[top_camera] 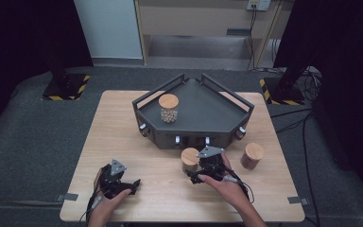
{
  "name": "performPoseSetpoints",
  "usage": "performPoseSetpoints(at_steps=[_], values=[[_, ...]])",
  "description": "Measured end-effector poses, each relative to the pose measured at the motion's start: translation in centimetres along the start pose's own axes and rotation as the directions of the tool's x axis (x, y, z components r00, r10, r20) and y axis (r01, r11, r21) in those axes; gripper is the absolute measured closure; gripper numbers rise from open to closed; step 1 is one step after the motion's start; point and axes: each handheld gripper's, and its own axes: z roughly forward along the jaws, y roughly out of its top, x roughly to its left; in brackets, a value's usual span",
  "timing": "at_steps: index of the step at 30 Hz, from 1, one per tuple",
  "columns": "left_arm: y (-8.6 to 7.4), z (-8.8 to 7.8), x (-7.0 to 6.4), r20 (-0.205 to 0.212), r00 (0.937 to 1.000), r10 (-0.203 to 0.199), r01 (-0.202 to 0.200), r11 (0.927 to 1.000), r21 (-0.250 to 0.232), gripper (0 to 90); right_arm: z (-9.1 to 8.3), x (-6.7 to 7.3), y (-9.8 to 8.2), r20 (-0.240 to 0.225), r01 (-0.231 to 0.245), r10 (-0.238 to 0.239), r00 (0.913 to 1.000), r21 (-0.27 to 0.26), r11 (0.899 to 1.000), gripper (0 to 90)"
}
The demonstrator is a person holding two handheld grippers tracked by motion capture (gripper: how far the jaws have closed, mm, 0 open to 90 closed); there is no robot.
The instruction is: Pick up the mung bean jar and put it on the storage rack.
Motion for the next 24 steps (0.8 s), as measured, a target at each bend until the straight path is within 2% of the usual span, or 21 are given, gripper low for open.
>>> performPoseSetpoints(at_steps=[9,19,23,24], values=[[0.0,0.0,0.0,0.0,1.0,0.0,0.0,1.0,0.0,0.0,0.6,0.0,0.2,-0.007,-0.029,0.029,0.9995,-0.009,1.0,10.1],[0.0,0.0,0.0,-0.001,1.0,0.0,0.0,1.0,0.0,0.0,2.0,1.2,1.0,0.022,-0.042,0.042,0.9989,-0.009,0.999,16.6],[0.0,0.0,0.0,-0.001,1.0,0.0,0.0,1.0,0.0,0.0,2.5,2.0,1.3,0.064,-0.035,0.035,0.9974,-0.007,0.999,25.3],[0.0,0.0,0.0,-0.001,1.0,0.0,0.0,1.0,0.0,0.0,2.4,1.9,1.5,0.059,-0.051,0.051,0.997,-0.003,0.999,25.4]])
